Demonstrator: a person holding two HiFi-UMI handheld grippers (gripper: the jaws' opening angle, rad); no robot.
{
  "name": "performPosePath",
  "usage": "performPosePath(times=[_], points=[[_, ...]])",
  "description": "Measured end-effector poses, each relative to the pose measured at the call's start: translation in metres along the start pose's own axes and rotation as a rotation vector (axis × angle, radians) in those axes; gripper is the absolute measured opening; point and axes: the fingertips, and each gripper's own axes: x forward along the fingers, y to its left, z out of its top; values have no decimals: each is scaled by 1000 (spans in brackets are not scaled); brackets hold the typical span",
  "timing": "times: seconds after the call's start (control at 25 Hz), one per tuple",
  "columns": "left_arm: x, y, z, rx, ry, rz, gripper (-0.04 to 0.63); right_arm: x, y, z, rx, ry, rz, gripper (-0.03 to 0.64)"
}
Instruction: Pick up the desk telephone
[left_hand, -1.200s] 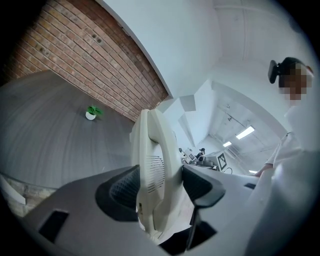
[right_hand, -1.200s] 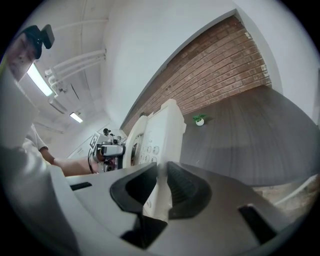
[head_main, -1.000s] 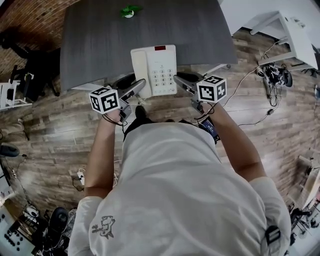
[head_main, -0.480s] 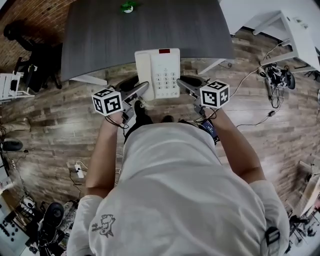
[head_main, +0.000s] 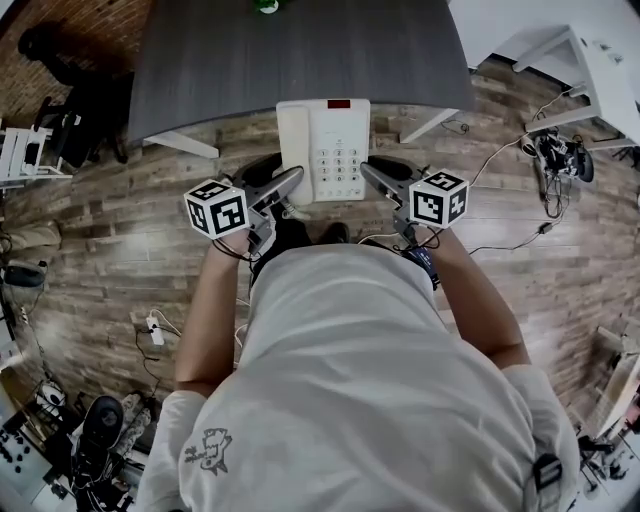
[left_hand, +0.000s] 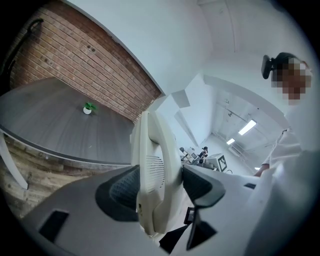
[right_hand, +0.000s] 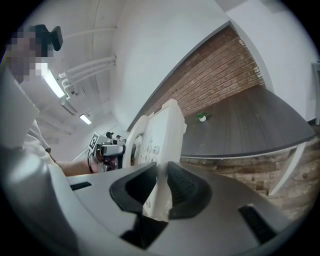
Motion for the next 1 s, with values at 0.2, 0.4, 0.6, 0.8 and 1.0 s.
performPosePath(times=[0.2, 0.4, 0.6, 0.8, 1.0], points=[[-10, -12, -13, 8, -11, -4, 279, -10, 13, -15, -5, -14, 1, 75], [-10, -15, -12, 7, -12, -7, 279, -13, 15, -13, -6, -13, -3, 75], [-14, -22, -23, 24, -21, -11, 278, -20, 20, -24, -15, -23, -4, 75], [-14, -20, -9, 22, -30, -10, 278, -15, 21, -10, -19, -16, -1, 75], [-9, -10, 18, 11, -31, -10, 278, -3, 14, 17, -22, 3, -1, 75]])
